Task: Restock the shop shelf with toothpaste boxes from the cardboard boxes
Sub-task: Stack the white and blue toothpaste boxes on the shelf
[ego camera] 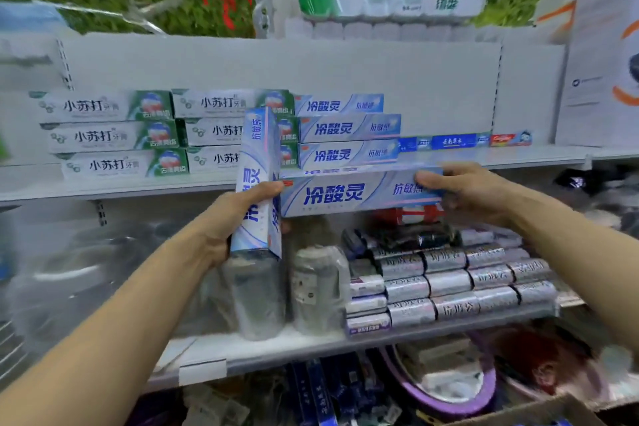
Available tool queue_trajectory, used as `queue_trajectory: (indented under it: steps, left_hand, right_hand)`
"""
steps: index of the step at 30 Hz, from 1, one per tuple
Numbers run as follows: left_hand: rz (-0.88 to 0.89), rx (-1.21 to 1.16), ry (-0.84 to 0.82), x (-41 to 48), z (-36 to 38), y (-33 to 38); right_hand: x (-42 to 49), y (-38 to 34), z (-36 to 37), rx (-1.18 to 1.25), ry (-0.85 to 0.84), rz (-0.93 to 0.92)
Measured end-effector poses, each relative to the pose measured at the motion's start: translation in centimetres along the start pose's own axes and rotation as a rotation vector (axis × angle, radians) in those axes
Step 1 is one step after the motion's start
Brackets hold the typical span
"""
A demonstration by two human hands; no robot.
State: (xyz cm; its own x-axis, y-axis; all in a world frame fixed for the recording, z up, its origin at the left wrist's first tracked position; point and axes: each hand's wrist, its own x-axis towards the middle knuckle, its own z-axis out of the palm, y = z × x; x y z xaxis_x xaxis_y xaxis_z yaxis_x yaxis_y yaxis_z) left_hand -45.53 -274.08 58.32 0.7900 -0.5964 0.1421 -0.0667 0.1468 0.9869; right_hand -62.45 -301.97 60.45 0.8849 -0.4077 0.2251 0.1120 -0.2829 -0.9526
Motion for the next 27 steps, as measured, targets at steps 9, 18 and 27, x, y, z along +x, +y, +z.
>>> queue_trajectory:
  steps: [9,18,27]
  left_hand:
    - [0.089,0.012,0.124,7.0,3.3,5.2]
    - [0.193,0.341,0.320,12.4,4.9,7.3]
    - [0.241,0.495,0.394,15.3,5.2,9.2]
  right_hand:
    - [10.7,-4.2,-4.7,-0.025,0.070,-0.261]
    - [22.0,-4.2,-6.9,0.029,0.177,-0.315]
    - [29.7,-3.3,-7.0,-0.033,0.105,-0.279]
